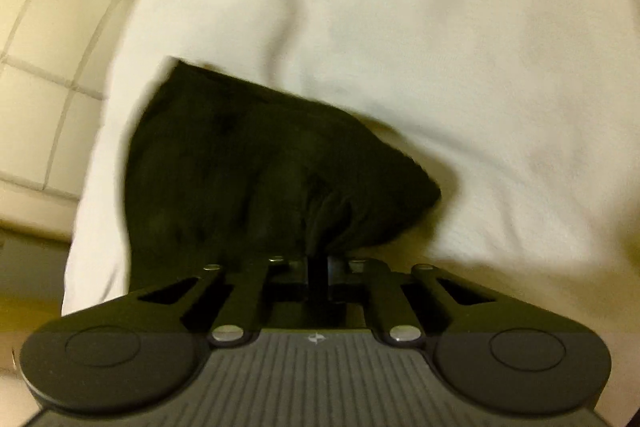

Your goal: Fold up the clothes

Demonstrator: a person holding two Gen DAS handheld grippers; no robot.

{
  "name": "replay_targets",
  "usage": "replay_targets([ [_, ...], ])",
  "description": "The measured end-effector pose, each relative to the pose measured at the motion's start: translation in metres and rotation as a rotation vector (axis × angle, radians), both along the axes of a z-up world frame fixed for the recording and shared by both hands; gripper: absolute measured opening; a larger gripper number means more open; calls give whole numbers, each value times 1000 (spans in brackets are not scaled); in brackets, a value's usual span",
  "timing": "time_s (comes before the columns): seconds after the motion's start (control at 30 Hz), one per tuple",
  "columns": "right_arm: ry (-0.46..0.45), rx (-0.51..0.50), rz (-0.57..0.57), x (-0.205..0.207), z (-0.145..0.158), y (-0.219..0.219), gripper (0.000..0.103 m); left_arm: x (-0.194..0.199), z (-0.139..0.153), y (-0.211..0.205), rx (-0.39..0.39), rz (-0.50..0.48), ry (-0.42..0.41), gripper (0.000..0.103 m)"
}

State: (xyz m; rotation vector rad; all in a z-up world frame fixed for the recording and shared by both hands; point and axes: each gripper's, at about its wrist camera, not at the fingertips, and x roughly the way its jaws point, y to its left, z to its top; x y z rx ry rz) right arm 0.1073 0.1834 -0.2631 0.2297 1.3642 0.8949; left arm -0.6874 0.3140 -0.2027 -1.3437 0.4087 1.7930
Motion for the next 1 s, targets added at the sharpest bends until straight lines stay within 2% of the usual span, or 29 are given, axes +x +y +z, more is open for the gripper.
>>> replay_targets([
  [0.1, -33, 70, 50, 10, 55, -1, 5, -8, 59, -13, 57, -43, 82, 7],
  [0.17, -56, 92, 83, 18, 91, -9, 5, -10, 79, -29, 82, -58, 116, 7],
  [0.23, -70, 63, 140, 18, 110, -18, 5, -9, 89, -48, 86, -77, 151, 7],
  [0.3, -61, 1, 163, 14, 100, -31, 4, -8, 70, -73, 50, -79, 169, 7],
  [0.37, -38, -67, 154, 11, 80, -44, 4, -8, 27, -91, -17, -48, 164, 7],
  [0.43, -18, -162, 129, 6, 44, -57, 5, -9, -15, -111, -89, -15, 165, 7],
  [0.53, 2, -282, 104, 0, 0, -74, 4, -11, -58, -144, -190, 29, 150, 8],
  [0.6, 6, -300, 81, 0, -9, -83, 3, -10, -54, -155, -161, 18, 161, 8],
  [0.7, -41, -256, 120, 1, 16, -85, 3, -11, -34, -156, -53, 17, 163, 12],
  [0.73, -64, -239, 137, 1, 25, -85, 2, -9, -34, -153, -67, 7, 191, 13],
  [0.77, -86, -245, 154, 1, 30, -86, 2, -5, -40, -148, -125, -15, 237, 19],
  [0.83, -127, -340, 172, 0, 29, -88, 25, 4, -55, -144, -248, -46, 310, 23],
  [0.9, -160, -435, 169, 2, 29, -85, 36, 9, -68, -147, -356, -24, 370, 23],
  [0.97, -194, -507, 156, 3, 33, -84, 41, 15, -63, -156, -408, 37, 421, 22],
  [1.0, -233, -495, 169, 1, 43, -80, 45, 21, -55, -158, -400, 42, 423, 22],
])
